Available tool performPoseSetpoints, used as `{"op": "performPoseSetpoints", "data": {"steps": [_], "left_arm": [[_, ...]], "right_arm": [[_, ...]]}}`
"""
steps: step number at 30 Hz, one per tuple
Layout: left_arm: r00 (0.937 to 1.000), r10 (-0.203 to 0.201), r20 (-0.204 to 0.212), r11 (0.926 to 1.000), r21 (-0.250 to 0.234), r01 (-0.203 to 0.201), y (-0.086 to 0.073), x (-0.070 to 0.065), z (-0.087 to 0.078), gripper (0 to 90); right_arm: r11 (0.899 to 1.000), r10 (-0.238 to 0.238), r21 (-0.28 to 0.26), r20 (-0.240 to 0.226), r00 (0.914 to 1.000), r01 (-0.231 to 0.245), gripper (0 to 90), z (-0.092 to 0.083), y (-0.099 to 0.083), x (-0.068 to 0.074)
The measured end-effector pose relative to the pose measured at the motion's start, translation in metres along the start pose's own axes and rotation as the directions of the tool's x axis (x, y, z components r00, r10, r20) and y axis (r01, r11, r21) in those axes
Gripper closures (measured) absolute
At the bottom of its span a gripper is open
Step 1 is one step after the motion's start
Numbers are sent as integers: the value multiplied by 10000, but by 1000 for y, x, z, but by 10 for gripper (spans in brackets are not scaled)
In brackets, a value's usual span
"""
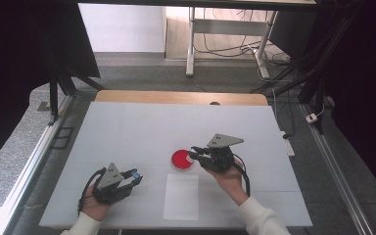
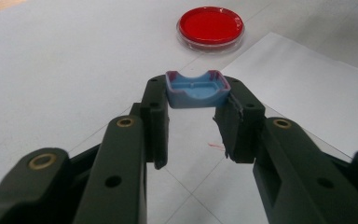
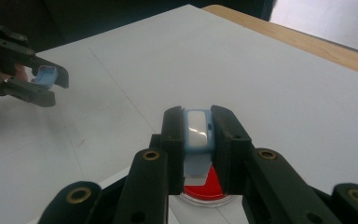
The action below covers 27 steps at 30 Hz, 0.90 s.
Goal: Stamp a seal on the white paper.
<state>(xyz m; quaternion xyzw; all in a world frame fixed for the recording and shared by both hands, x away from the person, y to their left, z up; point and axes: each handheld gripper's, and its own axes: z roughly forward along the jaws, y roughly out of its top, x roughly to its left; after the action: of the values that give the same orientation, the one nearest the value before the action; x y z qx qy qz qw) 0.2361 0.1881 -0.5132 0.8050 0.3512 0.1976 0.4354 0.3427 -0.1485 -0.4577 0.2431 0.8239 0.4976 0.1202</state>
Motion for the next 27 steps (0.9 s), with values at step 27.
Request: {"op": "performPoseSetpoints", "data": {"steps": [27], "left_arm": [[10000, 29, -18, 10000, 19, -29, 0, 0, 1, 649]], "right_arm": [[9995, 10, 325, -277, 9996, -1, 747, -7, -10, 14]]}}
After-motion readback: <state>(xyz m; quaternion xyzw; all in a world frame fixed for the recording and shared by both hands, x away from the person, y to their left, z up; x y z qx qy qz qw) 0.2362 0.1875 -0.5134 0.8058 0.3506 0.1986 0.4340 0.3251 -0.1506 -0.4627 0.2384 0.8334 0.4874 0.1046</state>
